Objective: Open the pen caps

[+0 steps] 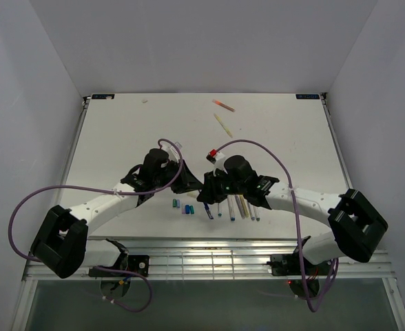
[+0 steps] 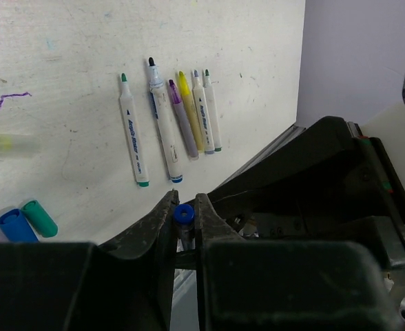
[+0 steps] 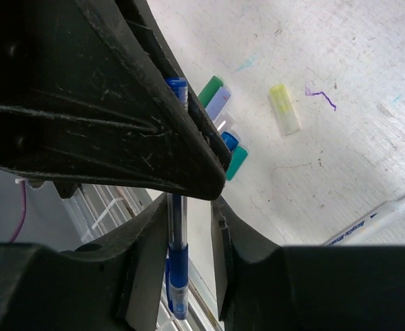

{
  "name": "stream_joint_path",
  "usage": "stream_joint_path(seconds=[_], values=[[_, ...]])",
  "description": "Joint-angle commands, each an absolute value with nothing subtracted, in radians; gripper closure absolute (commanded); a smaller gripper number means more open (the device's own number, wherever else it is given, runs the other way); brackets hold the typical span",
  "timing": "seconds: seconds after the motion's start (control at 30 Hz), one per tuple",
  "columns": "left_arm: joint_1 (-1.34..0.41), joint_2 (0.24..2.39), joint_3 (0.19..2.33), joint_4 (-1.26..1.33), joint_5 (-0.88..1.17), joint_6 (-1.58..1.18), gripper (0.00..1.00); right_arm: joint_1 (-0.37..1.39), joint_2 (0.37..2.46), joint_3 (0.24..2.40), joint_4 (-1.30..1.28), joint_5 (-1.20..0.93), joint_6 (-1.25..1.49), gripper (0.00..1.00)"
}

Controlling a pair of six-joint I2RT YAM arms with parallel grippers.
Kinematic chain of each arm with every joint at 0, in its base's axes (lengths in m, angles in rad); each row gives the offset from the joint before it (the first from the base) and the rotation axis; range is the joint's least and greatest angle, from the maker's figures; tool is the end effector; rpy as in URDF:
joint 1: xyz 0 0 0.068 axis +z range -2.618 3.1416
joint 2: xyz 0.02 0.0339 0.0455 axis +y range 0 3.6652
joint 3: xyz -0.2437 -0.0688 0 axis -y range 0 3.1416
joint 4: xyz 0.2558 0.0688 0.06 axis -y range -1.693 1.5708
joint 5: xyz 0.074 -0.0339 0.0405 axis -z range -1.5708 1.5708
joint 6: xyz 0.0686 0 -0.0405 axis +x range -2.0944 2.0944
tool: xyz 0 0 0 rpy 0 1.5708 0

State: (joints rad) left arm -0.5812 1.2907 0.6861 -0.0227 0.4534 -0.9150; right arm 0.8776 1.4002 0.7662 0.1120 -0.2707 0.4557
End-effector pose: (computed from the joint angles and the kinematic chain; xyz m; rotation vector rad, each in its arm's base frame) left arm 0.2401 -0.1937 0.1720 -0.1223 2.4554 -1.2601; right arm 0.2042 0.2746 0.1806 -0.6464 2.1697 1.0488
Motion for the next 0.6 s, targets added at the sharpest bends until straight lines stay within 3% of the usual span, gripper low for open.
stream_joint_path(seconds=[0.0,0.07,0.17,0.2,0.3,0.37,0.57], values=[[-0.584,1.239,0.724,0.005,0.485,-0.925,0.96,0.884,1.413,0.808,0.141,-0.268,0.428,0.66],[-0.584,1.239,0.723,0.005,0.483,-0.925,0.95,0.882,1.416,0.81,0.144,-0.268,0.428,0.7],[-0.584,1.246,0.724,0.005,0.482,-0.922,0.89,0.882,1.407,0.81,0.141,-0.25,0.434,0.92],[-0.584,1.246,0.723,0.005,0.482,-0.922,0.74,0.882,1.399,0.808,0.137,-0.238,0.434,0.92],[-0.583,1.243,0.732,-0.05,0.456,-0.91,0.42,0.882,1.384,0.798,0.132,-0.227,0.446,0.92],[-0.584,1.232,0.745,-0.083,0.408,-0.884,0.37,0.882,1.359,0.769,0.135,-0.209,0.472,0.92],[-0.584,1.089,0.743,-0.175,0.239,-0.804,0.35,0.879,1.266,0.664,0.129,-0.094,0.552,0.92]])
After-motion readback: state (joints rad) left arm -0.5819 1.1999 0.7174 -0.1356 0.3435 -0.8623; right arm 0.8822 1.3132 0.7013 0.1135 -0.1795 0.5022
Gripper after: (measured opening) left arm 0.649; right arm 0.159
